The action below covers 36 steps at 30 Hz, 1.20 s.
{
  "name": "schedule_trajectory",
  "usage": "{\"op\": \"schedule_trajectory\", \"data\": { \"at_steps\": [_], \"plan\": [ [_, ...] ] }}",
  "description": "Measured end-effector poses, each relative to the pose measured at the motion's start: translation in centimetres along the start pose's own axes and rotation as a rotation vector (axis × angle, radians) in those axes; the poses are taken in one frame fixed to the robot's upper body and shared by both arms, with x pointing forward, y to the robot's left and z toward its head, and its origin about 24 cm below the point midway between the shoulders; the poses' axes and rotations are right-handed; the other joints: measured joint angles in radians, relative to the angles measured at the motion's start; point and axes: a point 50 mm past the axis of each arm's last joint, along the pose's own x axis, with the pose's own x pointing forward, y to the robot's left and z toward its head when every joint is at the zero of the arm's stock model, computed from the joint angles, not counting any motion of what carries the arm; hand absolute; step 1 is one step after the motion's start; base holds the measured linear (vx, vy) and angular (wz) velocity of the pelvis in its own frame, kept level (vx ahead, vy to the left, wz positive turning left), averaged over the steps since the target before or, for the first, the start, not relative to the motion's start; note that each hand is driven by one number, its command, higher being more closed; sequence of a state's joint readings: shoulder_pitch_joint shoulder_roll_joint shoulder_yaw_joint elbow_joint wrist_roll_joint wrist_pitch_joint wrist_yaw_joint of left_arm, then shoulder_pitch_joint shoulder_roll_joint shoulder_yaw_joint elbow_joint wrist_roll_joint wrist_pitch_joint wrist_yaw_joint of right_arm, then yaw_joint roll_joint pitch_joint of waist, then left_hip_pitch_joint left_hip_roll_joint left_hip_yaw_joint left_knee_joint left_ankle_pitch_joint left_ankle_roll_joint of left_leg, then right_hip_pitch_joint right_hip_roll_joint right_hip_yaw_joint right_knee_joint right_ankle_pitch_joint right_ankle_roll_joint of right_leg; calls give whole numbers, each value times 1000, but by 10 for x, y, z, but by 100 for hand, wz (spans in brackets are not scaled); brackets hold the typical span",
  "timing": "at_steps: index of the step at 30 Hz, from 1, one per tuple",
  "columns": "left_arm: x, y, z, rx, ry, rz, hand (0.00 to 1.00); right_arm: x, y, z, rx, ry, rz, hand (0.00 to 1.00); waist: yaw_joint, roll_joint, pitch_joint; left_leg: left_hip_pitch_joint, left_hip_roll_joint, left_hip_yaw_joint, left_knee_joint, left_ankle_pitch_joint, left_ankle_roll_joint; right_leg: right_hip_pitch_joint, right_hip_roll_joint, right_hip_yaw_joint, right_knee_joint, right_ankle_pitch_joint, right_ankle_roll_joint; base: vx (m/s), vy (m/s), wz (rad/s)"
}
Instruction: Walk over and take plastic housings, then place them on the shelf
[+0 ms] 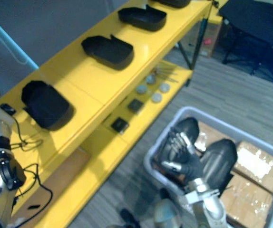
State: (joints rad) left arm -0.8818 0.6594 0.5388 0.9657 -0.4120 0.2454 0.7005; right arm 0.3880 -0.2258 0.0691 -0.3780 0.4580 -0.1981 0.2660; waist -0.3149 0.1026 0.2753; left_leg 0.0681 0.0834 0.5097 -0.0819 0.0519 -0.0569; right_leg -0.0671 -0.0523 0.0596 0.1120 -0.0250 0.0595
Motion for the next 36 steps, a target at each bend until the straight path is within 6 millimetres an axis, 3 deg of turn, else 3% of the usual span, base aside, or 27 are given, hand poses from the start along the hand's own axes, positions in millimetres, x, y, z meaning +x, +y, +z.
{"op": "schedule_trajectory", "data": {
  "at_steps": [7, 13, 16, 18, 19, 21, 23, 24, 27, 29, 32, 33, 36],
  "plan": [
    [3, 4, 1, -62, -57, 4, 0, 7, -6, 17, -88, -125, 1, 0, 4, 3, -8, 11, 1, -28, 0, 2, -2, 34, -2, -24, -22, 1, -1, 36, -3, 10],
    [-3, 4, 7, -48, -271, -131, 0, 27, -14, 24, -118, -184, -43, 0, 41, 5, -61, 16, 4, -81, 0, 2, -3, 81, -4, -78, -58, 0, -1, 31, -7, 23],
    [-23, 13, 3, -75, -459, -273, 0, 35, -23, 15, -119, -144, -91, 0, 91, 7, -108, 15, 2, -119, 0, 3, -3, 108, -7, -117, -75, 1, 0, 46, -5, 38],
    [-50, 32, -6, -132, -584, -385, 0, 35, -29, 11, -118, -103, -142, 0, 139, 6, -142, 18, -2, -167, 0, 5, -5, 142, -11, -172, -88, 0, 0, 39, -2, 61],
    [-59, 38, -8, -139, -616, -407, 0, 35, -31, 9, -117, -96, -155, 0, 148, 5, -152, 17, -4, -178, 0, 5, -6, 149, -13, -184, -94, 0, 0, 30, 13, 50],
    [-96, 68, -19, -155, -713, -486, 0, 35, -41, 8, -121, -79, -226, 0, 197, -6, -183, 17, -18, -224, 0, 6, -7, 182, -25, -230, -118, -3, 5, 19, 16, 55],
    [-118, 91, -27, -141, -752, -530, 0, 35, -46, 12, -125, -90, -268, 0, 228, -10, -193, 18, -31, -258, -1, 10, -5, 211, -35, -272, -131, -7, 10, -33, 15, 59],
    [-128, 103, -31, -119, -767, -542, 0, 39, -49, 14, -124, -107, -282, 0, 253, -10, -199, 17, -35, -274, -5, 10, -5, 219, -38, -286, -132, -9, 12, -56, 13, 54],
    [-139, 117, -32, -94, -792, -555, 0, 47, -47, 16, -104, -137, -290, 0, 283, -13, -205, 7, -42, -300, -6, 17, -10, 227, -42, -316, -143, -17, 20, -82, 13, 38],
    [-147, 122, -32, -103, -807, -584, 0, 52, -42, 19, -77, -188, -288, 0, 301, -24, -214, -5, -43, -310, -6, 24, -8, 225, -44, -338, -145, -19, 18, -52, 12, 24],
    [-154, 128, -42, -104, -768, -606, 0, 54, -35, 20, -47, -235, -293, 0, 304, -49, -246, -23, -49, -335, -6, 34, -3, 220, -49, -361, -148, -15, 23, 2, 9, 14],
    [-165, 124, -66, -160, -636, -674, 0, 67, -27, 10, -43, -231, -302, 0, 328, -131, -225, -38, -69, -356, -7, 40, 6, 211, -68, -388, -128, -9, 28, 19, 2, 13],
    [-166, 124, -67, -161, -635, -673, 0, 67, -27, 11, -43, -231, -302, 0, 328, -131, -225, -38, -69, -356, -7, 40, 6, 211, -68, -388, -128, -9, 28, 0, 0, 0]
  ]
}}
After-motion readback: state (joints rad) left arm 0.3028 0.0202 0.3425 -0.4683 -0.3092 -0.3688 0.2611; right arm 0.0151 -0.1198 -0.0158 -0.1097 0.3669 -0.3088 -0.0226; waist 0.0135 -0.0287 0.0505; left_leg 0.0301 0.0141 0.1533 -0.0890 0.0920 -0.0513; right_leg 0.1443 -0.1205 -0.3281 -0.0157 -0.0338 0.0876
